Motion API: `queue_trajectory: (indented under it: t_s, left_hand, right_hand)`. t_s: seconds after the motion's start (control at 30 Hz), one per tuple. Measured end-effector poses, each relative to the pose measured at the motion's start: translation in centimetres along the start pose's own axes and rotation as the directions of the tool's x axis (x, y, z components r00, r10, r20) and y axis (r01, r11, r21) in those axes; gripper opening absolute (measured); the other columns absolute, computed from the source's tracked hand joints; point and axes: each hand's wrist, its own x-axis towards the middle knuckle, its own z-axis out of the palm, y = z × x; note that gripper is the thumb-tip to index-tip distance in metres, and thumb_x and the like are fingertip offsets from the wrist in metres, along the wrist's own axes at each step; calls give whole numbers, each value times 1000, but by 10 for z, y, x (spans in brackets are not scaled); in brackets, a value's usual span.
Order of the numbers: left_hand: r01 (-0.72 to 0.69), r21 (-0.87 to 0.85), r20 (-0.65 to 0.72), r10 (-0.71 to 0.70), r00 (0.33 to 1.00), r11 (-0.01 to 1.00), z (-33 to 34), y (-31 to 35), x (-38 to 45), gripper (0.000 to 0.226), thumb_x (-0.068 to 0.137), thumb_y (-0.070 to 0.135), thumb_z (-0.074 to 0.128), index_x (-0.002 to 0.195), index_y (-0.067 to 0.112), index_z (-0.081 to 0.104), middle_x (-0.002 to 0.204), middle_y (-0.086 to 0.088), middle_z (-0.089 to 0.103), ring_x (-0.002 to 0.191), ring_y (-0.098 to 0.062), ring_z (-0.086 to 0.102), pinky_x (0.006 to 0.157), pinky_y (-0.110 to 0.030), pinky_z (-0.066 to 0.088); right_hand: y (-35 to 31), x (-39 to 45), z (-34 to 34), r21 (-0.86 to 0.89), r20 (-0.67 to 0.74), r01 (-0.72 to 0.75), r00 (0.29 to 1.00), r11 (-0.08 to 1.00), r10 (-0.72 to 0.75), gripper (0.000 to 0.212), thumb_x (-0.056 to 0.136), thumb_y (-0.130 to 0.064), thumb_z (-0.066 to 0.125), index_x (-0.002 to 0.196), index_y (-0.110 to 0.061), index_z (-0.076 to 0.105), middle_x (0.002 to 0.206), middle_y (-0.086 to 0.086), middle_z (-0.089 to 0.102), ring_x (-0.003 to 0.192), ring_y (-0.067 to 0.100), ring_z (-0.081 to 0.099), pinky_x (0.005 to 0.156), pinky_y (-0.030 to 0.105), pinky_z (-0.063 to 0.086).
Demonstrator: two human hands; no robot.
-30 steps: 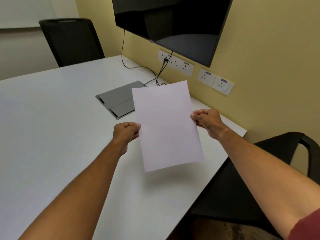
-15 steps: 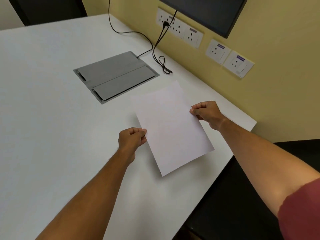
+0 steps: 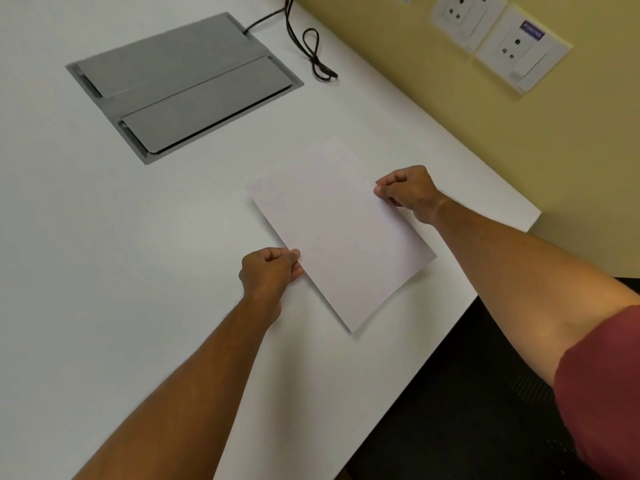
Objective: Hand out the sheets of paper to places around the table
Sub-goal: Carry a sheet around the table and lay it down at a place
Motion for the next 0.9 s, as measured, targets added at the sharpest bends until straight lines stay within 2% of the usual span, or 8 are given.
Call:
queue_trajectory:
  t_s: [0.17, 0.3, 0.37, 0.43, 0.57, 0.73, 0.83, 0.9]
  left_hand:
    - [7, 52, -76, -3, 997, 999, 16, -2, 6, 7, 81, 9, 78, 77, 10, 73, 82, -4, 74, 60, -12, 73, 53, -12, 53]
    - [-3, 129, -119, 19, 993, 992, 26, -2, 10, 9, 80, 9, 79, 72, 12, 74, 75, -1, 74, 56, -9, 71, 49, -10, 50]
    - [0, 162, -141, 23, 990, 987, 29, -1, 11, 12, 79, 10, 79, 69, 13, 73, 69, 0, 73, 54, -9, 71, 51, -13, 51]
    - [7, 186, -158, 23, 987, 982, 32, 0, 12, 15, 77, 11, 80, 65, 13, 72, 63, 1, 72, 53, -11, 71, 60, -21, 56]
    - [28, 217, -178, 11, 984, 976, 36, 2, 15, 14, 75, 13, 82, 64, 13, 73, 58, 1, 71, 52, -11, 71, 67, -26, 58]
    - [41, 250, -198, 9, 980, 967, 39, 3, 17, 16, 72, 15, 82, 59, 13, 72, 51, 4, 69, 48, -9, 69, 65, -24, 56]
    - [45, 270, -205, 12, 979, 962, 39, 3, 17, 16, 71, 17, 83, 60, 13, 72, 51, 4, 68, 47, -7, 68, 60, -21, 52]
    - [39, 284, -205, 21, 979, 958, 38, 2, 18, 16, 71, 19, 83, 60, 13, 72, 51, 4, 69, 47, -7, 68, 64, -22, 55]
  right_hand:
    - [10, 23, 3, -50, 5, -3, 1000, 999, 4, 7, 79, -5, 77, 85, -9, 75, 72, 1, 68, 63, 10, 59, 61, 19, 49]
    - [20, 34, 8, -59, -18, -23, 1000, 998, 22, 11, 77, -7, 78, 76, -18, 74, 73, -1, 70, 63, 8, 62, 61, 22, 51]
    - [23, 37, 8, -67, -26, -16, 1000, 998, 14, 9, 77, -9, 79, 79, -16, 75, 70, -5, 69, 57, 2, 61, 56, 16, 48]
    - [22, 38, 8, -78, -25, -3, 1000, 997, 1, 9, 77, -10, 78, 85, -13, 76, 68, -7, 67, 53, -2, 58, 50, 12, 44]
    - [21, 39, 5, -106, -10, 25, 1000, 994, -27, 11, 79, -8, 77, 89, -10, 76, 68, -7, 64, 56, 0, 55, 47, 10, 41]
    - [21, 39, 6, -132, -17, 55, 998, 990, -58, 15, 79, -6, 75, 94, -6, 76, 82, -1, 69, 73, 6, 63, 56, 12, 45]
    - [21, 39, 9, -135, -41, 59, 997, 989, -65, 15, 79, -7, 75, 94, -6, 76, 84, 0, 68, 71, 3, 61, 51, 8, 44]
    - [21, 39, 11, -142, -57, 62, 996, 988, -71, 15, 79, -7, 75, 94, -6, 76, 85, -1, 69, 71, 2, 60, 48, 6, 43]
